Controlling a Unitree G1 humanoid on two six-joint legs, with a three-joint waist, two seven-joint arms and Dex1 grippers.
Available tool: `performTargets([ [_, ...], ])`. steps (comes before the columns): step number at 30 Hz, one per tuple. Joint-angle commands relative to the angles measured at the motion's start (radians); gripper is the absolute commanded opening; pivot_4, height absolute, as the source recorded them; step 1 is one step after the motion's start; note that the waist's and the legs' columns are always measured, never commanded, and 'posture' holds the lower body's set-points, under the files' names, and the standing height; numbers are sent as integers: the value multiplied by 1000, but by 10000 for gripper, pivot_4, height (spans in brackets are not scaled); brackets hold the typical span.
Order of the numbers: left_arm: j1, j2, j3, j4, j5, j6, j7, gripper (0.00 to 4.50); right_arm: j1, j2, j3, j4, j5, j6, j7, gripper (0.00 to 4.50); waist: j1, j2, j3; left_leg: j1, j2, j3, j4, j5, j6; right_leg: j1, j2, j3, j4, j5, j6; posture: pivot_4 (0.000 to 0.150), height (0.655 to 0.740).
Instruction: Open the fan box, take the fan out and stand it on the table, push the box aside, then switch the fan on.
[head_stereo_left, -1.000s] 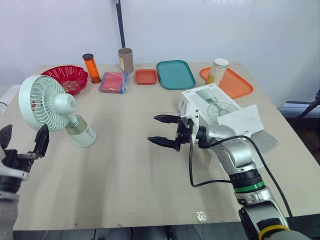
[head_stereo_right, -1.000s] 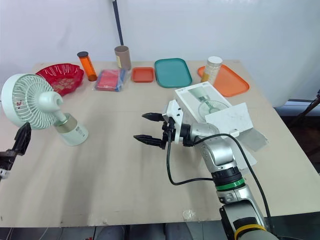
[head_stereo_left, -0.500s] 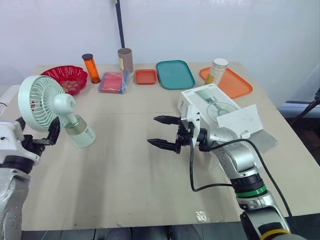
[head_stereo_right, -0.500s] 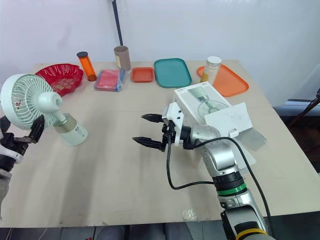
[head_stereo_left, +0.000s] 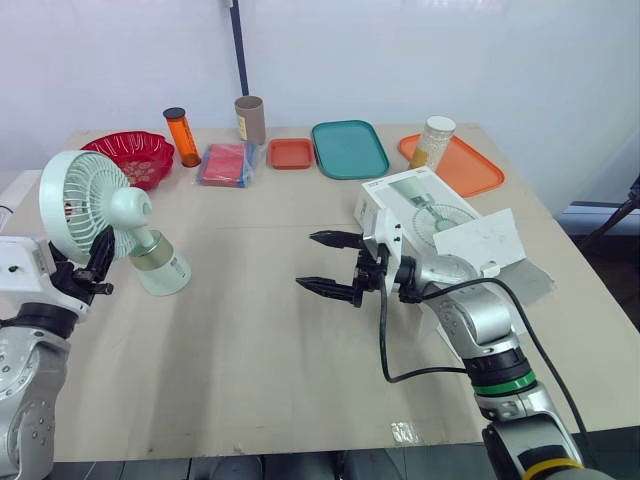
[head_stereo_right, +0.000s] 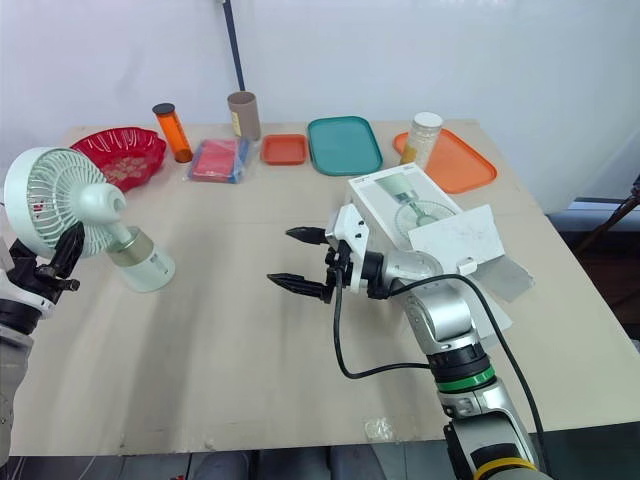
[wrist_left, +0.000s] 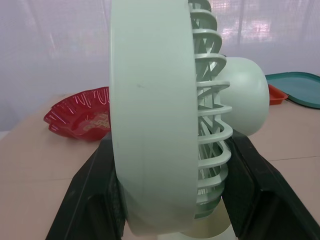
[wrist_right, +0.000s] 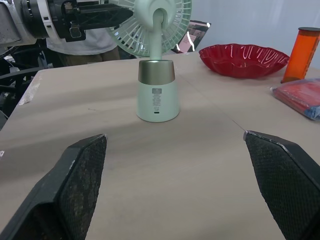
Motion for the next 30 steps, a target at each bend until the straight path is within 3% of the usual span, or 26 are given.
performTargets([
  [1,14,-2,9,-18,18,-7,1,19689,-2,-4,-10,-34,4,-11,2,45000,0,0,0,0,0,0,0,0,0,0,0,0,0,0,0,1500,7400],
  [5,22,-16,-8,-50,5,-5,-11,19689,-18,8,-10,-22,1,-10,-11,45000,0,0,0,0,0,0,0,0,0,0,0,0,0,0,0,1500,7400],
  [14,-11,-34,-59,-226,-168,73,4,19689,-105,80,33,-2,-31,54,-87,45000,2,-1,0,-1,0,-1,0,0,0,0,0,0,0,0,0,1500,7400],
  [30,-194,31,-186,-240,-201,187,32,19689,-252,260,72,53,-113,176,-309,45000,0,-1,0,-2,0,-1,0,0,-1,-1,0,-1,0,0,0,1500,7400],
])
